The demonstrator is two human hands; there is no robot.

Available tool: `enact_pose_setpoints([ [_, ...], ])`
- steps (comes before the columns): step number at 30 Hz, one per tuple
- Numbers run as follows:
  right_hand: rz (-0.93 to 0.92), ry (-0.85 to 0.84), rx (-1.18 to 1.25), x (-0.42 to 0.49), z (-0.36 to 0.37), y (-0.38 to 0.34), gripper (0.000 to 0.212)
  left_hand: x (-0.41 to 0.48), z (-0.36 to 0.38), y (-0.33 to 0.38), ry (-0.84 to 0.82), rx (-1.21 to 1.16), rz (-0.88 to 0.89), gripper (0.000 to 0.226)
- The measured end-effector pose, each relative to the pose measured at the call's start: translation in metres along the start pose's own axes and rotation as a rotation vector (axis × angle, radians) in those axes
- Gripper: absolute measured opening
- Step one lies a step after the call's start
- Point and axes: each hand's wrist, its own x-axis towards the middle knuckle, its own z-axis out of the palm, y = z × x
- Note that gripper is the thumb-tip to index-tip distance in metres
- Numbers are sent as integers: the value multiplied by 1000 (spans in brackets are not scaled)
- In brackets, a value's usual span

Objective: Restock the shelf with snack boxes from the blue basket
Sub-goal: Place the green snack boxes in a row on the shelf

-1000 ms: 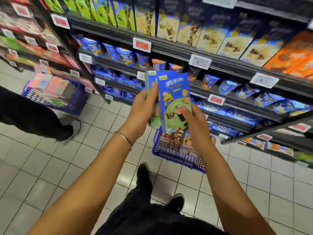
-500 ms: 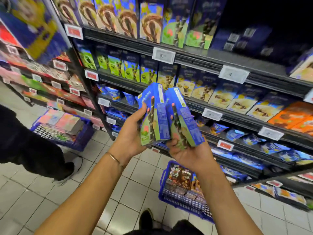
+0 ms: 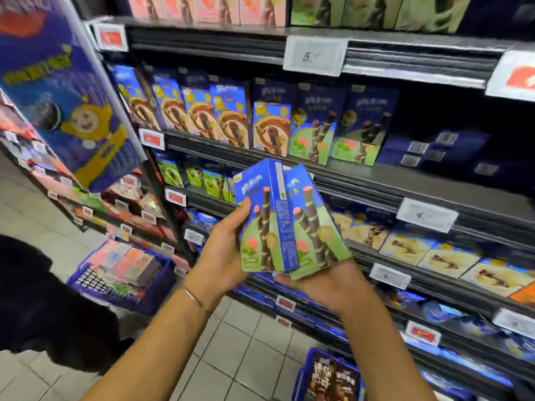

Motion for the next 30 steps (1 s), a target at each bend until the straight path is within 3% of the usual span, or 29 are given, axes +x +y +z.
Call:
enact_pose_setpoints([
  [2, -73, 66, -143, 13, 8, -17, 54, 9, 8, 18, 28, 84, 54, 51],
  [6, -111, -53, -221, 29, 43, -56, 61, 19, 25, 66, 43, 275, 262, 55],
  [10, -385, 127, -793, 42, 94, -86, 61, 27, 53, 119, -61, 405, 445, 24],
  [12, -496, 141, -938, 47, 122, -101, 53, 33, 71, 145, -158, 457, 494, 18],
  [20, -790, 250, -1017, 42, 191, -156, 39, 74, 141, 226, -424, 506, 522, 20],
  [25, -969, 425, -964, 34, 205, -195, 26, 109, 185, 250, -359, 491, 550, 19],
  [28, -1078, 584, -928, 24, 204, -221, 14, 129, 207, 254, -328, 542, 588, 3],
  [30, -1120, 694, -940, 22, 202, -238, 12, 139, 219, 251, -311, 618, 626, 12],
])
